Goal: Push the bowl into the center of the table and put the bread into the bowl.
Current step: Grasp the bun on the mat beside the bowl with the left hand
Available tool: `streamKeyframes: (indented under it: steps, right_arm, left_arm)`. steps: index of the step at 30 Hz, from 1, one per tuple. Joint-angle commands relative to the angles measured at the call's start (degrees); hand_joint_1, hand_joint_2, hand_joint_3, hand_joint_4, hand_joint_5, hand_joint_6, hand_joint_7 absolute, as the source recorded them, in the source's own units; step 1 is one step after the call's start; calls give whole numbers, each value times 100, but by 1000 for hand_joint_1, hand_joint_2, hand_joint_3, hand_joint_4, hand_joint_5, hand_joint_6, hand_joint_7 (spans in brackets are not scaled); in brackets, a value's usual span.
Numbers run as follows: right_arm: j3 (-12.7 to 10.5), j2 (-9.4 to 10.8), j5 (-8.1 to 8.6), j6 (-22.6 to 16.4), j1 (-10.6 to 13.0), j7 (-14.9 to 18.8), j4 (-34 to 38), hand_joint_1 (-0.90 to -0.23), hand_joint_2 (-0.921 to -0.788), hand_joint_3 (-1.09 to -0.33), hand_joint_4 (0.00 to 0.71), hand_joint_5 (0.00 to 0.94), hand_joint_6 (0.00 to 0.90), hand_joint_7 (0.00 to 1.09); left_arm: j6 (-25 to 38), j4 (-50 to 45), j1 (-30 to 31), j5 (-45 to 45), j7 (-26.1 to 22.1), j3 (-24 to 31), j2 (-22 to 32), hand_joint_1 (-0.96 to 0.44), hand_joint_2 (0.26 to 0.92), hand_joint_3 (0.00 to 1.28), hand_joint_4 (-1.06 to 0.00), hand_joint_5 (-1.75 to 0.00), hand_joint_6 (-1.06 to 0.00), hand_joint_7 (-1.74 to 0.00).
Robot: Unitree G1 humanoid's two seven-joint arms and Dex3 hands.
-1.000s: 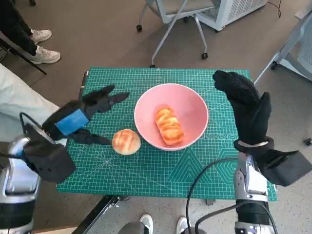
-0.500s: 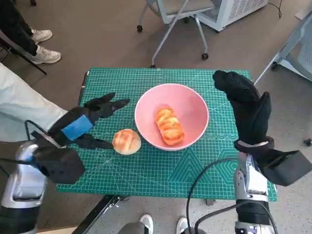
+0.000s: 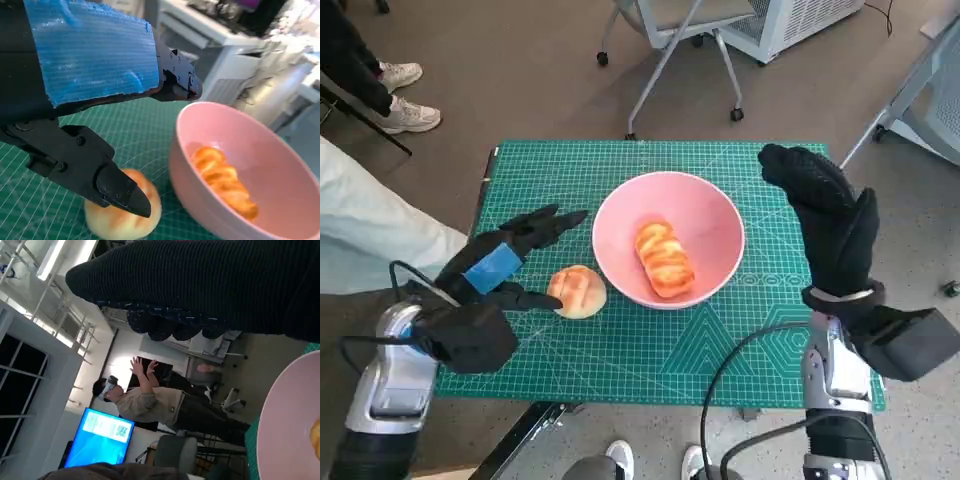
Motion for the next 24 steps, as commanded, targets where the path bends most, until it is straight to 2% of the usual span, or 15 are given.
streamKeyframes:
  steps: [1,10,17,24]
  right_arm:
    - [-26,-40,-8,69,39,45,118,-716,-921,-846,198,0,42,529]
    - [-11,-5,-19,55,75,33,87,-718,-921,-846,198,0,43,528]
    - [-39,-29,6,50,99,51,72,-718,-921,-844,199,1,44,527]
    - [-57,-32,5,32,90,57,112,-717,-921,-844,199,1,45,525]
  left_arm:
    - [84,28,83,129,184,-134,-146,-316,756,4,-255,-10,-386,-22]
    - [78,256,187,270,303,-348,-233,-309,758,3,-271,-10,-407,-25]
    - [209,119,308,194,234,-309,-198,-287,760,3,-274,-6,-414,-21]
    - [391,-19,414,325,407,-303,-260,-267,760,1,-278,-5,-425,-20]
